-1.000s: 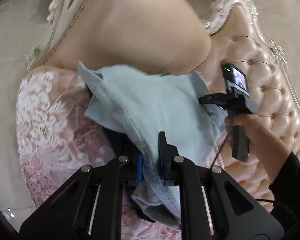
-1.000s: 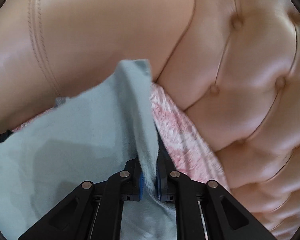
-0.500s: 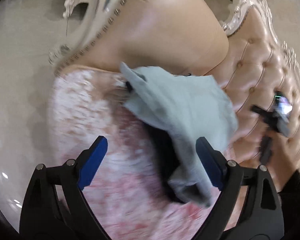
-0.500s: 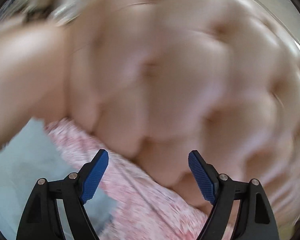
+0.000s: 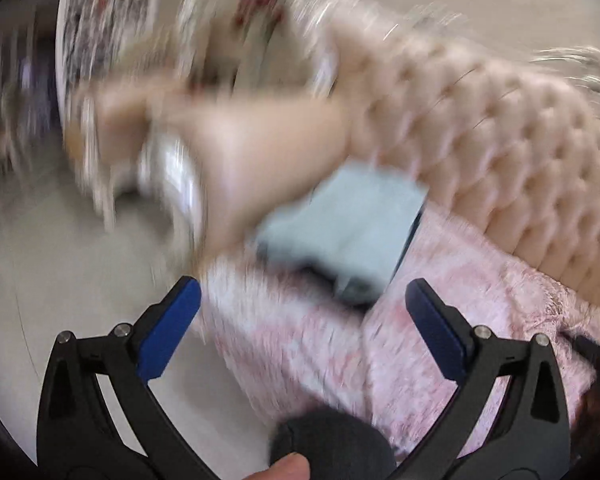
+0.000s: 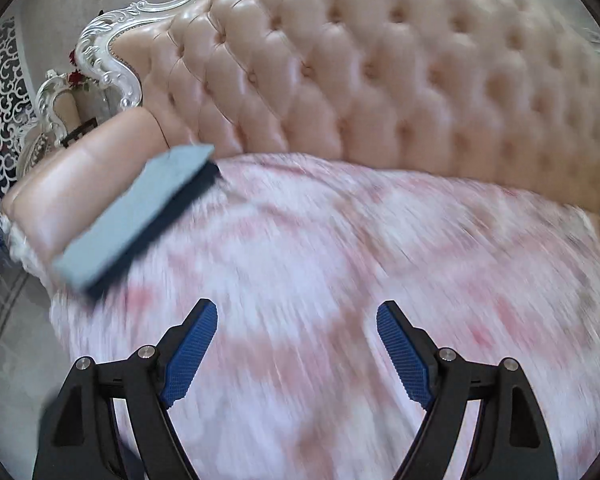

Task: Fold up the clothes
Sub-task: 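Open both grippers and drop the folded shirt onto the dark garment pile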

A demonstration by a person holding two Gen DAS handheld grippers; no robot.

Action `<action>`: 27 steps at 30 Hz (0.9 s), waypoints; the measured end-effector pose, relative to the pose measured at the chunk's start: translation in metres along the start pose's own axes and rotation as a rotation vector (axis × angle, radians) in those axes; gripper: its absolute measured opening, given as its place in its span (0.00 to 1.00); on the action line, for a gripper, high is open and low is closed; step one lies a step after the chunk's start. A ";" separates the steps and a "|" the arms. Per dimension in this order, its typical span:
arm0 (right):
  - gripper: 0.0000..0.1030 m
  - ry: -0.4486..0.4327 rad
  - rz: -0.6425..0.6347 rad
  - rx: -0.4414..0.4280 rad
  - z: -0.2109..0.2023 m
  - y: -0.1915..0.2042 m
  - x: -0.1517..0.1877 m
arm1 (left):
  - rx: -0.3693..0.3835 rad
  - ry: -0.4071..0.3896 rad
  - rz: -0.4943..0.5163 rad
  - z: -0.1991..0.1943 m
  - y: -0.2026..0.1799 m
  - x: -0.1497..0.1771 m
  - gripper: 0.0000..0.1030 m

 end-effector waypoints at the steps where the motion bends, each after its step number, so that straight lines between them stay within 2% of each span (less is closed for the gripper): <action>1: 0.81 0.003 -0.021 -0.020 -0.019 0.001 0.014 | 0.031 -0.029 0.010 -0.016 -0.007 -0.007 0.99; 3: 0.81 -0.029 -0.084 -0.077 -0.054 0.013 0.023 | 0.094 -0.086 0.031 -0.047 -0.021 -0.020 0.99; 4: 0.81 -0.046 -0.116 -0.106 -0.072 0.019 0.027 | 0.136 -0.091 0.033 -0.058 -0.027 -0.023 0.99; 6: 0.81 -0.093 -0.173 -0.179 -0.104 0.037 0.026 | 0.228 -0.047 0.014 -0.069 -0.035 -0.024 0.99; 7: 0.81 -0.111 -0.188 -0.206 -0.112 0.046 0.021 | 0.243 -0.029 0.003 -0.072 -0.036 -0.024 0.99; 9: 0.81 -0.149 -0.232 -0.315 -0.131 0.078 0.006 | 0.259 -0.003 0.000 -0.080 -0.036 -0.022 0.99; 11: 0.81 -0.165 -0.262 -0.359 -0.141 0.106 -0.011 | 0.242 -0.015 0.038 -0.090 -0.036 -0.021 0.99; 14: 0.81 -0.142 -0.267 -0.353 -0.140 0.136 -0.031 | 0.204 -0.013 0.095 -0.099 -0.033 -0.023 0.99; 17: 0.81 -0.131 -0.266 -0.363 -0.137 0.157 -0.047 | 0.219 0.031 0.085 -0.094 -0.028 -0.022 0.99; 19: 0.81 -0.124 -0.273 -0.365 -0.133 0.169 -0.054 | 0.225 0.026 0.089 -0.092 -0.028 -0.023 0.99; 27: 0.81 -0.131 -0.288 -0.383 -0.124 0.177 -0.064 | 0.242 0.021 0.103 -0.086 -0.042 -0.026 0.99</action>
Point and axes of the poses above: each gripper's, at about its wrist camera, not at the fingertips, and z roughly the way its jaws point, y to its left, x to its underside, the point moved 8 cm from there along z, roughly the way its jaws point, and after that the axes turned 1 degree about y, right-handed, at the moved point
